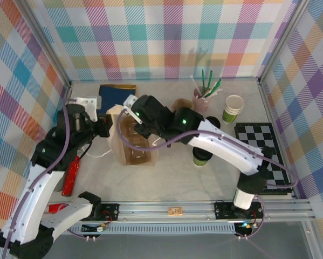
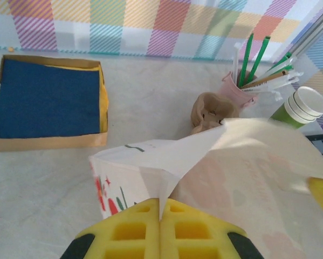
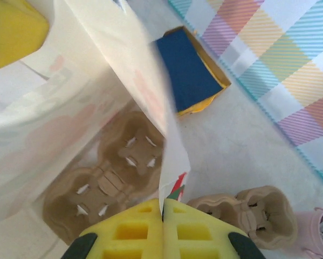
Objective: Pack the takeout coffee
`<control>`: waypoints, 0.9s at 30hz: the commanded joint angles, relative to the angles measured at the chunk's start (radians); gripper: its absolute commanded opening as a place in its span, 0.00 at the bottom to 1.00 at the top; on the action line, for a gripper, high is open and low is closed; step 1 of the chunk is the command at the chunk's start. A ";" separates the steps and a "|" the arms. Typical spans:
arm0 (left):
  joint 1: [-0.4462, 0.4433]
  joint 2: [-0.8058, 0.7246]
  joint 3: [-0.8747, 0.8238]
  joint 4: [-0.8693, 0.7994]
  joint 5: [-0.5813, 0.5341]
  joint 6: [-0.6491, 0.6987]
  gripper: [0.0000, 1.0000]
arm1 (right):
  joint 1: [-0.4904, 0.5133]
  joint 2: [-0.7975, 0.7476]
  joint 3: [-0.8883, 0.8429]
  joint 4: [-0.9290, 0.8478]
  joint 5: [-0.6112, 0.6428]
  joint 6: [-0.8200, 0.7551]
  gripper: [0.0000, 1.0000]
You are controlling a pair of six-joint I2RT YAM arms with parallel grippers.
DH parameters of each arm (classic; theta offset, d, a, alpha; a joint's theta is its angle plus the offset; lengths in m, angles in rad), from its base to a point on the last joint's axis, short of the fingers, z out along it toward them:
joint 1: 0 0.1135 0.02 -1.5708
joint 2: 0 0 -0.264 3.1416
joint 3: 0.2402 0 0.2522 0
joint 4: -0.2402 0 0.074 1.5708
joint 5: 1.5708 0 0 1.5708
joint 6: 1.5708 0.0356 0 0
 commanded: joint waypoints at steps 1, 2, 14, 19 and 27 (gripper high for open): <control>-0.015 -0.057 -0.063 0.101 0.010 0.018 0.00 | 0.032 -0.078 -0.129 0.246 0.112 -0.022 0.00; -0.017 -0.074 -0.082 0.115 0.014 0.019 0.00 | 0.040 -0.107 -0.176 0.293 0.117 -0.016 0.00; -0.024 -0.162 -0.159 0.206 0.073 -0.018 0.00 | 0.068 -0.264 -0.432 0.530 0.145 -0.032 0.00; -0.025 -0.157 -0.161 0.203 0.084 -0.034 0.00 | 0.070 -0.270 -0.439 0.517 0.146 -0.033 0.00; -0.025 -0.074 -0.076 0.155 0.166 -0.103 0.00 | 0.065 -0.206 -0.285 0.309 0.146 0.000 0.07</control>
